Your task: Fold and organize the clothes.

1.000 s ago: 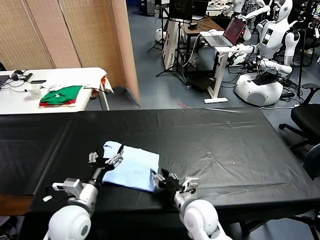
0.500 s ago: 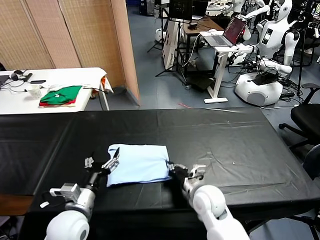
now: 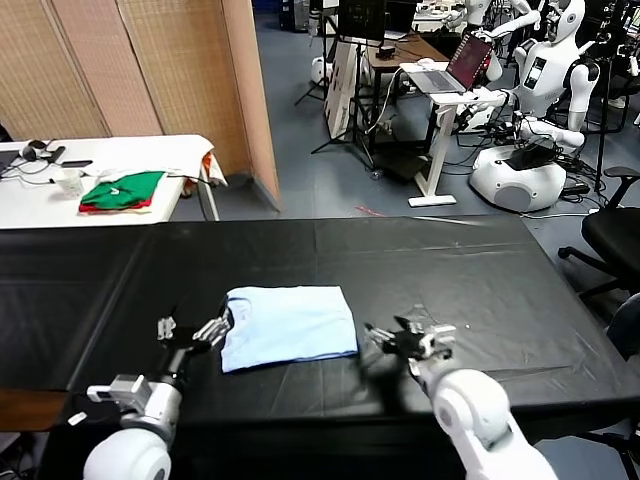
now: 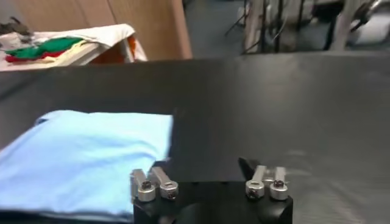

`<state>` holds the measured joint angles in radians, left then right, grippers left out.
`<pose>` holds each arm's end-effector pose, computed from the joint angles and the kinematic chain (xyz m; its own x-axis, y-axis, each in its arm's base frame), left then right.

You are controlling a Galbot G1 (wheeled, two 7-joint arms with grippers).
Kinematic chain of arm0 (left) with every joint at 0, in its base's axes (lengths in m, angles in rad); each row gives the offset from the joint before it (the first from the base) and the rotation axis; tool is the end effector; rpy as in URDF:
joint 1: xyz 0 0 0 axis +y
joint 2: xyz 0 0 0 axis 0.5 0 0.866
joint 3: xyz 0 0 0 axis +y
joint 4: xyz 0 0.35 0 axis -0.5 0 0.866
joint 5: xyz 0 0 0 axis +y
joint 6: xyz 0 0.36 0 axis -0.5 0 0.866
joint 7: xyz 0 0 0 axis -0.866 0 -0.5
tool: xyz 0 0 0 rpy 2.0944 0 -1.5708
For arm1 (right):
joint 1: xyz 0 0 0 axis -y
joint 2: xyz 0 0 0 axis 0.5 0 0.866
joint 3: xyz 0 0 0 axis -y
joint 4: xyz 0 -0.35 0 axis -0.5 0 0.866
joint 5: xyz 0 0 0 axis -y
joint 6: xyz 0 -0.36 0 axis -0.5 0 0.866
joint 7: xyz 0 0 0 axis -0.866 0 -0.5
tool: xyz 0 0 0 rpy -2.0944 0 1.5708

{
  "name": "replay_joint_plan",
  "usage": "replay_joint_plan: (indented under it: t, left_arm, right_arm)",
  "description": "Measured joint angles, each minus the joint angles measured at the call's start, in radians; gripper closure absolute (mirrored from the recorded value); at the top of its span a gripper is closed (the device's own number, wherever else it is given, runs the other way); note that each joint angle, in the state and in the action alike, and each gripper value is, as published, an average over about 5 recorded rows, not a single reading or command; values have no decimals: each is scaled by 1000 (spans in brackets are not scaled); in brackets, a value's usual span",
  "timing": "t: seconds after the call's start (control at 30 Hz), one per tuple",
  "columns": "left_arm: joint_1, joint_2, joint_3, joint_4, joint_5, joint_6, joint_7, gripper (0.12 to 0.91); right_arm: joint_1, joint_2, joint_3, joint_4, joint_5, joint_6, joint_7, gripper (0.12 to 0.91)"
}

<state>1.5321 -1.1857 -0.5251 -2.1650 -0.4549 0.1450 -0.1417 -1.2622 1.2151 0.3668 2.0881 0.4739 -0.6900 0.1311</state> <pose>0.1999 0.0562 -0.2606 -0.9926 0.0861 0.0861 0.0771 0.9917 -0.1027 0.2639 -0.0141 -0.2401 -0.8553 -0.2449 0.4565 -0.2270 0.9693 0.0946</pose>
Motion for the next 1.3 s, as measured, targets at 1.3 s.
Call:
replay_joint_plan:
  t: [1.3]
  left_arm:
    - [366, 97, -106, -130, -102, 78, -85, 123]
  right_arm:
    - [-885, 80, 71, 329, -372, 667, 211, 118]
